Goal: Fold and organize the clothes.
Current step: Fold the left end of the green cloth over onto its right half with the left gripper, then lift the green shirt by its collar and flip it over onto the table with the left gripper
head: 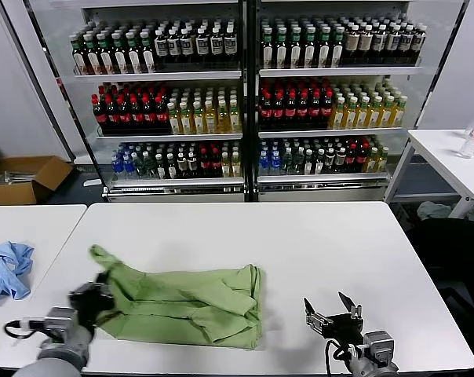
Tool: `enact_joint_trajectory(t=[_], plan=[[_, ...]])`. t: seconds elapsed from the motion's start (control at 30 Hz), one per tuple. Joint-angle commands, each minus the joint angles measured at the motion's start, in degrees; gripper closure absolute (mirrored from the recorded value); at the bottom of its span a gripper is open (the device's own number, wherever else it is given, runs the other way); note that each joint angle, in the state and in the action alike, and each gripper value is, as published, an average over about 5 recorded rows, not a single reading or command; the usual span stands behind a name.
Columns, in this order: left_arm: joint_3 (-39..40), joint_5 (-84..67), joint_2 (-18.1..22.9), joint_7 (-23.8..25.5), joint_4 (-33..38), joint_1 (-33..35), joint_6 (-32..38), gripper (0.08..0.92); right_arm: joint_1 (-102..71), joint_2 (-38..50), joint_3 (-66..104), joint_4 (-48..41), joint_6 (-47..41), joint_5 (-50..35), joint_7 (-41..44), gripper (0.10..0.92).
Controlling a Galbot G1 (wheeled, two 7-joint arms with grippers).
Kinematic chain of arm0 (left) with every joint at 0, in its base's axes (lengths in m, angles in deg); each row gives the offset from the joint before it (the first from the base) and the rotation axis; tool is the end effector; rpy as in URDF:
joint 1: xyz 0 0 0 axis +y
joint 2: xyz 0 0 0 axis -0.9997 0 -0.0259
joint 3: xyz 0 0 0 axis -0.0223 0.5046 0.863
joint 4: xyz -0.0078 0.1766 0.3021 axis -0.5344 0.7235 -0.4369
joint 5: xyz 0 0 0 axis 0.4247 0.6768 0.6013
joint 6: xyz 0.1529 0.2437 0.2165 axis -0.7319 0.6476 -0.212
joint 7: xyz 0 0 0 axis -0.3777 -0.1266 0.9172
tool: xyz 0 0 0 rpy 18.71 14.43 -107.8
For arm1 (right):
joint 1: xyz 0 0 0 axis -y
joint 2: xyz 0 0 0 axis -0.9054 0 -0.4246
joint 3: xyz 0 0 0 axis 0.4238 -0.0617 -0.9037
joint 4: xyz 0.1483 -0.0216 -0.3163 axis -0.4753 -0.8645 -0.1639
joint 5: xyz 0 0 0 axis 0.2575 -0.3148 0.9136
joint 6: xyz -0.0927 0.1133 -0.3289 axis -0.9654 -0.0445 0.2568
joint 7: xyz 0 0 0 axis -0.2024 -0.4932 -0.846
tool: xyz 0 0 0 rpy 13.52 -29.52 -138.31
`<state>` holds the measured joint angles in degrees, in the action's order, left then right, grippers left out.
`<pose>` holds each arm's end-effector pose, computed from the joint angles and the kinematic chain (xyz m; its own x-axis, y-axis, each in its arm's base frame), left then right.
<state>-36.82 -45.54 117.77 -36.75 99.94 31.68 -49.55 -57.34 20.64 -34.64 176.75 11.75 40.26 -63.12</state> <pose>0.1895 0.0736 -0.2083 -0.9250 -0.0308 0.3786 0.0297 0.9878 0.1529 0.1690 -0.0267 -0.2402 -0.8889 -0.1343 0.4379 -0.1510 0.9885 -0.0033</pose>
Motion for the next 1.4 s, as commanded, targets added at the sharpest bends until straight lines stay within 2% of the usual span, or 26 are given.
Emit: enact_joint_trajectory(t=[0.03, 0.23, 0.47, 0.53, 0.67, 0.77, 0.87, 0.97, 1.07, 1.17, 1.4], plan=[[19.47, -7.15, 6.1, 8.25, 5.47, -4.42, -1.26, 0.907, 0.42, -0.26, -0.6, -0.31, -0.19, 0.67, -0.09, 0.203], [23.1, -5.49, 9.41, 9.05, -0.47, -8.26, -0.88, 0.907, 0.28, -0.34, -0.36, -0.14, -0.62, 0.83, -0.27, 0.203], [25.78, -3.74, 15.23, 6.87, -8.9, -15.05, 2.5, 0.907, -0.12, -0.64, -0.58, 0.3, -0.95, 1.47, -0.41, 0.203], [27.05, -4.5, 16.28, 7.33, -9.02, -14.93, 4.04, 0.907, -0.27, -0.69, -0.52, 0.44, -1.02, 1.71, -0.37, 0.203], [29.46, -7.43, 14.93, 11.23, -1.4, -9.95, 6.96, 0.876, -0.32, -0.7, -0.25, 0.34, -1.11, 2.0, -0.35, 0.203], [26.93, -9.14, 12.43, 12.28, 3.11, -8.2, 8.72, 0.798, -0.35, -0.68, -0.12, 0.44, -1.14, 2.08, -0.29, 0.203], [19.06, -11.73, 8.11, 10.8, 3.65, -6.89, 10.23, 0.711, -0.51, -0.68, 0.19, 0.38, -1.09, 2.09, -0.2, 0.203], [9.02, -9.65, 3.26, 9.46, -2.12, -4.32, 12.4, 0.625, -0.59, -0.69, 0.31, 0.27, -1.04, 2.13, -0.13, 0.203], [2.33, -1.49, 0.41, 11.1, -11.61, -2.08, 13.99, 0.538, -0.67, -0.68, 0.33, 0.41, -1.0, 2.15, -0.11, 0.203], [-0.21, 1.69, 0.25, 13.71, -17.19, -0.44, 11.78, 0.451, -0.8, -0.6, 0.5, 0.46, -0.94, 2.15, -0.14, 0.203], [3.27, -2.33, 3.31, 16.03, -19.63, -2.13, 8.22, 0.254, -0.93, -0.77, 0.64, 0.51, -0.91, 2.32, -0.27, 0.203]])
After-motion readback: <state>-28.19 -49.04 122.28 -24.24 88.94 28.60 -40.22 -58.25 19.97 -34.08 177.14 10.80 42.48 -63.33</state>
